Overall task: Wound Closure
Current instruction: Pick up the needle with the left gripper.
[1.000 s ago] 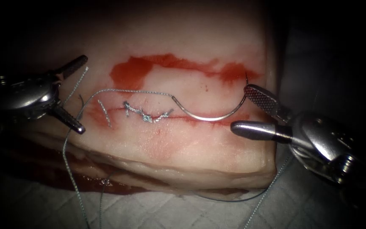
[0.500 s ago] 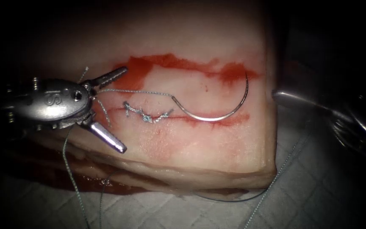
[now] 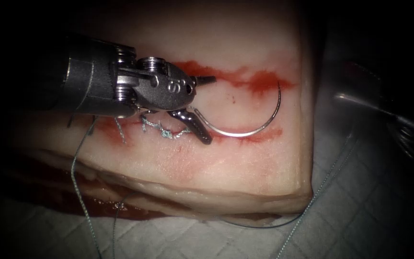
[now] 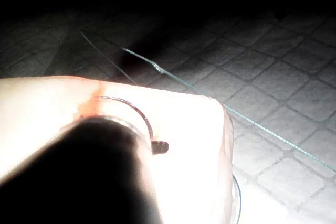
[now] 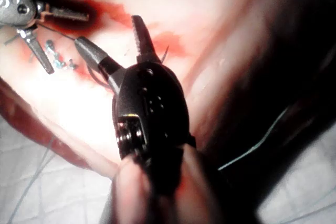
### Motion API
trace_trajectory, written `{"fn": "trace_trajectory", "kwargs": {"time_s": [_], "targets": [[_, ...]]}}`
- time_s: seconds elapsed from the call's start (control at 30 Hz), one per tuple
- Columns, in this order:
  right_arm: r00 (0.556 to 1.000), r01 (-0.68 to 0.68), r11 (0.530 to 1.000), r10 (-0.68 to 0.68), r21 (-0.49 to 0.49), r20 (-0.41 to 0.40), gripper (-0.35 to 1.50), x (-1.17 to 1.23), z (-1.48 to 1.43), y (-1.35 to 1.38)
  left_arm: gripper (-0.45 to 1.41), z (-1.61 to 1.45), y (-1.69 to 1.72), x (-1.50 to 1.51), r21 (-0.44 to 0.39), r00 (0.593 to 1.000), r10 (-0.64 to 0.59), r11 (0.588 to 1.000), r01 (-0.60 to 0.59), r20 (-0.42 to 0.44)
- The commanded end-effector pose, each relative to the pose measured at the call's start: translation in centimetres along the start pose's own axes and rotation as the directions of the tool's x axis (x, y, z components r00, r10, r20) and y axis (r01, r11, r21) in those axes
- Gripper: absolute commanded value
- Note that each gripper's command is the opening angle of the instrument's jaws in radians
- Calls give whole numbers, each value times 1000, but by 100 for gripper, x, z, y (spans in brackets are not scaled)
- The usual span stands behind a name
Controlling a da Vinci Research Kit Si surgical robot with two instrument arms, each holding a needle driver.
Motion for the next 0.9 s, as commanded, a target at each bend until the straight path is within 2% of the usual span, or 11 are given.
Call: {"fn": "trace_trajectory", "kwargs": {"time_s": [0.03,0.07,0.13,0.2,0.27,0.47,0.53,0.63,0.67,0.73,0.9], "targets": [[1000,-6,1000,6,-2,4,137,3,10,2,81,7,4,-4,-1,999,-41,999,41,16],[1000,-6,1000,6,-2,4,137,4,10,2,81,8,3,-5,3,999,-35,999,35,21],[1000,-17,1000,17,-3,3,137,4,10,1,74,10,-3,-4,11,987,157,988,-157,25],[999,-34,999,34,-3,-4,137,4,10,1,64,16,-11,-2,11,973,229,973,-229,22],[999,-38,999,38,-3,-9,137,5,10,1,54,24,-15,2,1,933,360,933,-360,13],[999,-47,999,47,-2,-11,137,7,11,1,44,53,-20,24,-5,916,401,916,-401,-3],[999,-53,999,53,-3,-11,137,7,12,2,24,59,-16,30,-34,912,410,911,-410,-24],[998,-57,998,57,-8,-10,137,8,13,3,-16,59,-12,36,-56,891,451,890,-453,-46],[998,-57,998,57,-8,-10,137,8,13,3,-18,59,-10,37,-56,891,451,890,-453,-50],[998,-63,998,63,-15,-11,137,9,14,5,-45,60,-7,38,-88,891,448,887,-453,-71],[998,-63,998,63,-16,-10,137,9,15,8,-45,61,-8,42,-81,890,448,887,-454,-89]]}}
